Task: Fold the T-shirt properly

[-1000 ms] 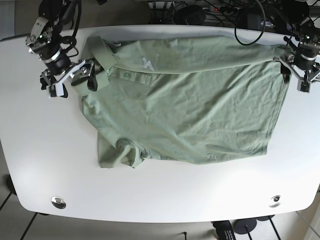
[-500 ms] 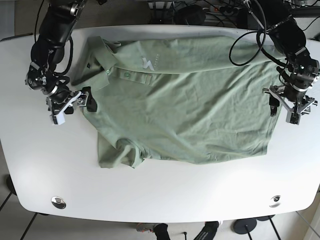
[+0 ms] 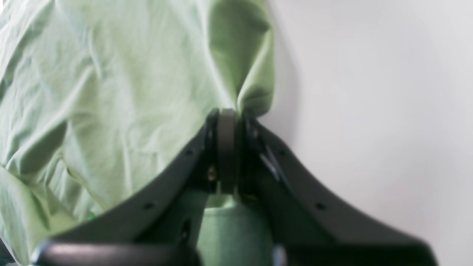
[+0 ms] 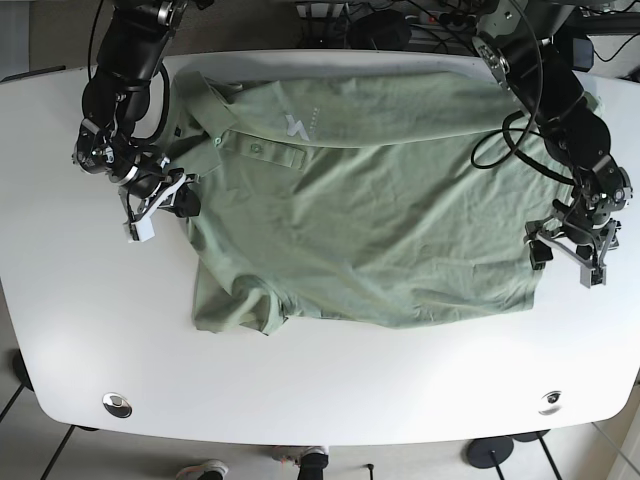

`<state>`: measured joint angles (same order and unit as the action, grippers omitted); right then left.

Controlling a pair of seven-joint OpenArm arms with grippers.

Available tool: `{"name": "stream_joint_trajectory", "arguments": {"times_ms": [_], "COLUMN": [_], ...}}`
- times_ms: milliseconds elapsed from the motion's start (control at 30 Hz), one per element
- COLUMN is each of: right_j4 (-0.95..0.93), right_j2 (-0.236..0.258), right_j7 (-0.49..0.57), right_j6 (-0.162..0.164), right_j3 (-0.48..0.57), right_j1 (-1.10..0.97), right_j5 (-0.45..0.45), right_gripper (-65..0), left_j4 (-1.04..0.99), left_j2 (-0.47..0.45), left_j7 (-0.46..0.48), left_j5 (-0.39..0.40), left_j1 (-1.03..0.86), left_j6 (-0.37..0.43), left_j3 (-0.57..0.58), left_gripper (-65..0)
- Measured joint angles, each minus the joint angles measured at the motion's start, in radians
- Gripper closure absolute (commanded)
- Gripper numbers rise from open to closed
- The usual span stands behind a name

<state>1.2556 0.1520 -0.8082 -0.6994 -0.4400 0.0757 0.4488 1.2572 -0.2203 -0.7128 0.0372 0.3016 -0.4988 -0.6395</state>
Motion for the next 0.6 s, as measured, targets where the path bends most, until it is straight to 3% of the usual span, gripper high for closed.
{"name": "stream_joint_trajectory", "arguments": {"times_ms": [100,333,467,533,600], "right_j4": [0.000,0.000,0.000,0.000,0.000], "right_j2": [0.000,-0.003,-0.003,-0.003,-0.003], "right_j7": [0.000,0.000,0.000,0.000,0.000], "right_j6": [0.000,0.000,0.000,0.000,0.000], "right_j3": [0.000,0.000,0.000,0.000,0.000], "right_j1": [0.000,0.000,0.000,0.000,0.000], "right_j5": [0.000,-0.001,0.000,-0.002,-0.003], "right_gripper": [-1.9,-1.9,-1.9,-1.9,-1.9], "left_j4": [-0.180,-0.585,-0.687,-0.695,-0.697], "left_j2": [-0.043,-0.123,-0.154,-0.159,-0.160], "left_j7": [0.020,0.222,0.280,0.284,0.272], "left_j5": [0.005,0.014,0.016,0.015,0.018], "left_j1": [0.091,0.223,0.261,0.261,0.258], "left_j6": [0.020,0.016,0.013,-0.038,-0.144], "left_j3": [0.049,0.193,0.196,0.196,0.219], "left_gripper": [-54.0,-54.0,-54.0,-53.6,-53.3]}}
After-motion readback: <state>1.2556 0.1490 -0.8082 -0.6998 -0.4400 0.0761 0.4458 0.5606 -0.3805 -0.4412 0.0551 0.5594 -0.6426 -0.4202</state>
